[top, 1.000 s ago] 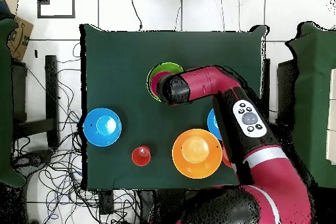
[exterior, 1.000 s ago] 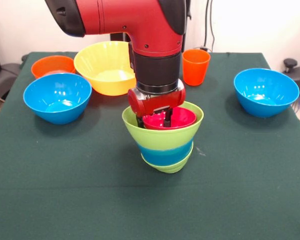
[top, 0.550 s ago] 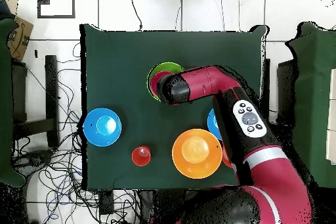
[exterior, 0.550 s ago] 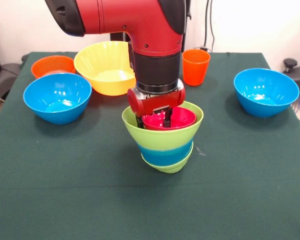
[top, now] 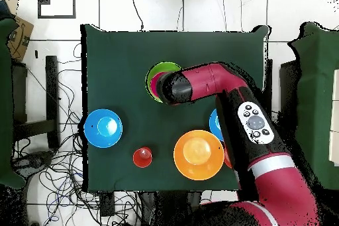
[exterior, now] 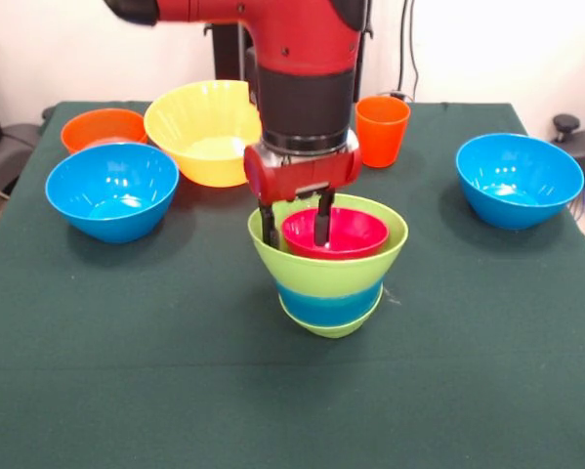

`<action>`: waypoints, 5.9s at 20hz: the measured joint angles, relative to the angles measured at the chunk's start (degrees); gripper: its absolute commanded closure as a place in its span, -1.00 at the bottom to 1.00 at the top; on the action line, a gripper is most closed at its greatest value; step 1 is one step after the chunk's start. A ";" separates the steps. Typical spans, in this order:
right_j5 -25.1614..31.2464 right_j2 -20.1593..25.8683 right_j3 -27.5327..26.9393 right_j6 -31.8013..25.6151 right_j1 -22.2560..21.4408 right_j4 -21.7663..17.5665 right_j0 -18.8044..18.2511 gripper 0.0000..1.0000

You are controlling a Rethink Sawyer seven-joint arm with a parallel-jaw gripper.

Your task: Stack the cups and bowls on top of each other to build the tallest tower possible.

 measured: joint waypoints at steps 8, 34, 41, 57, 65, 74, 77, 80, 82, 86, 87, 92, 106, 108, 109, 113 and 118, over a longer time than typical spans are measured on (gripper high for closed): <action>2.84 0.01 1.22 0.00 -4.61 2.44 1.11 -1.00; 4.51 0.00 2.58 0.00 -9.83 5.54 1.32 -1.00; 4.62 0.01 3.04 0.00 -9.83 5.54 0.85 -1.00; 17.74 0.52 3.59 -0.34 -9.38 4.71 -4.53 -1.00; 21.52 0.88 3.83 -2.85 -8.74 2.91 -6.46 -1.00; 22.82 0.92 3.83 -3.53 -5.06 2.31 -5.69 -1.00; 22.81 0.92 3.83 -3.53 -4.29 2.24 -5.56 -1.00; 22.81 0.96 3.88 -3.53 -3.35 2.17 -5.62 -1.00; 22.81 1.00 3.90 -3.54 -3.18 2.17 -5.66 -1.00; 23.95 1.17 3.93 -5.05 -2.45 1.37 -5.67 -1.00; 24.48 1.17 3.92 -5.68 -2.48 0.83 -5.62 -1.00; 27.60 1.21 3.93 -10.19 -2.47 -2.28 -5.36 -1.00; 29.07 1.47 3.92 -15.53 -1.93 -5.12 -3.48 -1.00; 29.07 1.62 3.91 -15.53 -1.40 -5.17 -3.51 -1.00; 29.07 1.63 3.91 -15.53 -1.16 -5.16 -3.51 -1.00; 29.07 1.63 3.89 -15.53 0.54 -5.19 -3.50 -1.00; 29.07 1.63 3.88 -15.53 2.90 -5.20 -3.31 -1.00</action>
